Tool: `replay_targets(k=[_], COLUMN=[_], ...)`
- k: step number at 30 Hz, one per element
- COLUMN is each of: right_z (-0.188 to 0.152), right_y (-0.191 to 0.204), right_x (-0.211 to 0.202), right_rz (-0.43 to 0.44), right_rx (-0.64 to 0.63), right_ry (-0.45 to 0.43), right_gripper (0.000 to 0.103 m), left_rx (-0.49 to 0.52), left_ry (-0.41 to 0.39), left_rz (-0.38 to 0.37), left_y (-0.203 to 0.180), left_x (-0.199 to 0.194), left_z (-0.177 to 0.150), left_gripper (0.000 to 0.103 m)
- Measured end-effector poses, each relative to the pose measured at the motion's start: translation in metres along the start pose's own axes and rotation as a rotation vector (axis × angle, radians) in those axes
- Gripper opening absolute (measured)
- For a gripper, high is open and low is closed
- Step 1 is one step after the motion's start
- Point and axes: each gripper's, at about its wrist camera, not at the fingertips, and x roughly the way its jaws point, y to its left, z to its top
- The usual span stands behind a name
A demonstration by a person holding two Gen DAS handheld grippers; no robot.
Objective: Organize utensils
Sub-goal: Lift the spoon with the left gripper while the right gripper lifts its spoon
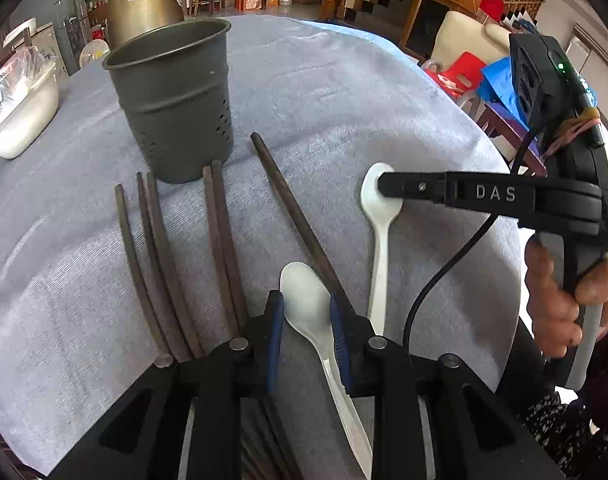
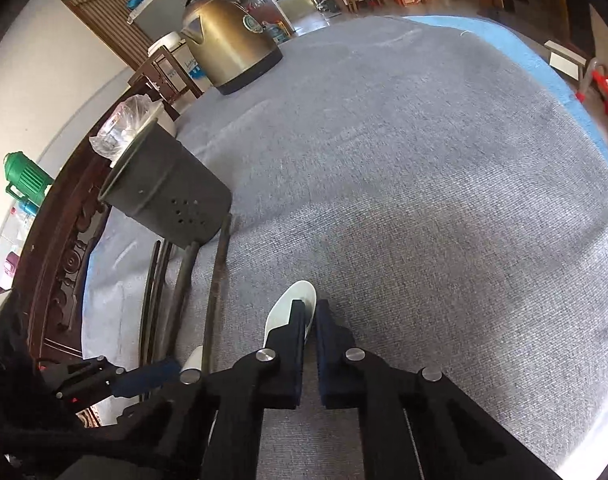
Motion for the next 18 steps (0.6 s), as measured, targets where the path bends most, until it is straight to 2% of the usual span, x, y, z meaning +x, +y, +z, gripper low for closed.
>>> replay_targets(k=[5,8,10,14,18], right_z=[-0.002,-0.001,0.001,0.006,0.008], right_y=[-0.001,0.003,0.008,0.011,0.018], right_x=[-0.003,-0.004,-0.001,0.004,0.003], right_rz=[-0.017,-0.036,-0.053,-0.047,-0.044], right_rx=[-0.006,-0.017,-0.028,-0.046,-0.084], right_ry=[-0.01,0.0,0.012,0.034,0.031], right_gripper=[0.006,0.006,0.007,0.008,0.004], left_rx=[0.05,0.071,0.089,0.06,0.043], left_ry=[0.029,0.065,0.058,0.049,0.03], left_rz=[0.056,0.065,0.079,0.042,0.026], left_y=[-0.006,-0.011,-0.013,-0.004,0.003], left_x=[-0.002,0.005,0.006,0.004,-0.001], left_z=[-0.004,-0.003,-0.001,0.005,0.004], left_gripper=[0.029,0.031,0.031,0.031,0.03])
